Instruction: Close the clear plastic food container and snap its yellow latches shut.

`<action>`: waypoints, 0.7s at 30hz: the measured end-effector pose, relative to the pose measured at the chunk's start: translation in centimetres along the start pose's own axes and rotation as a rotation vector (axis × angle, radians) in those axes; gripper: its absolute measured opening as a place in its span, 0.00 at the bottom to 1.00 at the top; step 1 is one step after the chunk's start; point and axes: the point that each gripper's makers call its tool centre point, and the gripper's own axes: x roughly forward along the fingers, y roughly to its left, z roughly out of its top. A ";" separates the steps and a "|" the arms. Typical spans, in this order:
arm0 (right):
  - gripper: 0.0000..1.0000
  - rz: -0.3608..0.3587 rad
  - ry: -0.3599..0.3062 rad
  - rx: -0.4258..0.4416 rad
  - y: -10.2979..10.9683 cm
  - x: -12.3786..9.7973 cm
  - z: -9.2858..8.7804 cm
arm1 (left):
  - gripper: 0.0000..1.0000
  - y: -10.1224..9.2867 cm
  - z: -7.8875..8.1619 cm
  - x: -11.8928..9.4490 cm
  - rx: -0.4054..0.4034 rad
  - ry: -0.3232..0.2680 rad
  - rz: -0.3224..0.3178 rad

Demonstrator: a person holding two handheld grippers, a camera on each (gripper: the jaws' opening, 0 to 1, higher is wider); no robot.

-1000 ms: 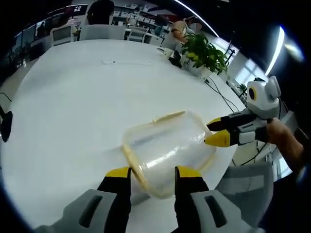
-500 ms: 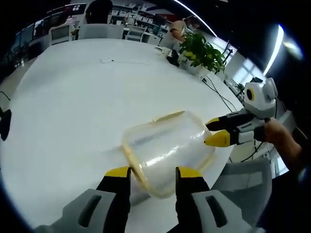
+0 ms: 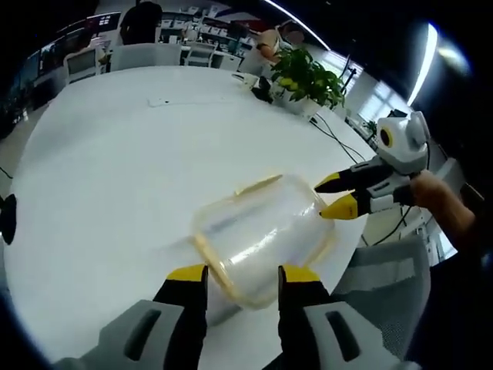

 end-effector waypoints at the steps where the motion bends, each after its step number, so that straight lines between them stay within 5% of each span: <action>1: 0.33 -0.003 0.000 -0.005 -0.1 -0.1 0.1 | 0.30 0.1 0.1 -0.1 0.008 0.003 0.002; 11: 0.28 -0.003 -0.011 -0.066 -0.3 -0.6 1.0 | 0.34 0.1 1.5 -0.8 0.140 0.002 0.011; 21: 0.24 0.027 -0.003 -0.155 0.7 0.0 2.3 | 0.26 -2.1 2.7 0.3 0.256 -0.005 -0.051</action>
